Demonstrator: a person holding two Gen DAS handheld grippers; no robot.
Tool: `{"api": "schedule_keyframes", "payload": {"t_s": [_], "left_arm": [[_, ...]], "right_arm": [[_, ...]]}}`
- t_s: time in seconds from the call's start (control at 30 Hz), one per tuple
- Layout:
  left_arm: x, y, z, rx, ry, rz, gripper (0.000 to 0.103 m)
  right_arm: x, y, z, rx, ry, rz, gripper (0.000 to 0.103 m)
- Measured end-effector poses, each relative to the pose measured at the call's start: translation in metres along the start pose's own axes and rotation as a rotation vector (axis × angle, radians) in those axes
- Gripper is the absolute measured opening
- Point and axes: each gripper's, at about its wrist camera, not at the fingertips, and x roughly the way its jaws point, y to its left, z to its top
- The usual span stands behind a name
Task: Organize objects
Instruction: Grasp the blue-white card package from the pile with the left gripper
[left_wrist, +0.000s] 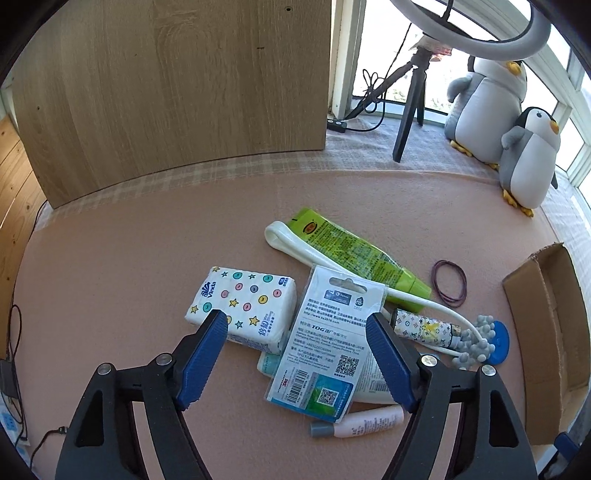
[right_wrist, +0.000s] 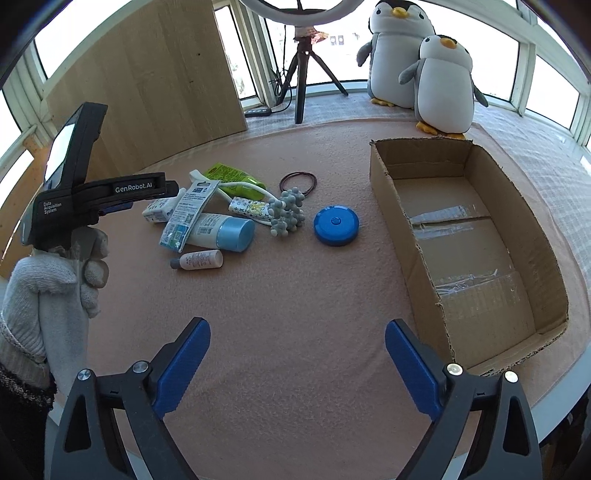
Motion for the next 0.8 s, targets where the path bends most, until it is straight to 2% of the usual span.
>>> {"api": "schedule_keyframes", "payload": {"t_s": [0.2,0.37,0.5,0.8], "left_arm": [[0.024,-0.021,0.008,0.097,0.046,0.026,0.062],[0.037,-0.035,0.005,0.162,0.073,0.063,0.062],[0.042,-0.055,-0.003,0.252,0.074,0.098,0.062],[0.035,-0.050,-0.032,0.262,0.105,0.039,0.062]], "right_arm": [[0.000,-0.021,-0.004,0.043,0.008,-0.030,0.094],[-0.001,-0.035,-0.005,0.089,0.008,-0.036,0.094],[-0.001,-0.034,-0.006,0.093,0.008,-0.031,0.094],[-0.005,-0.029,-0.006,0.091,0.001,-0.022,0.094]]}}
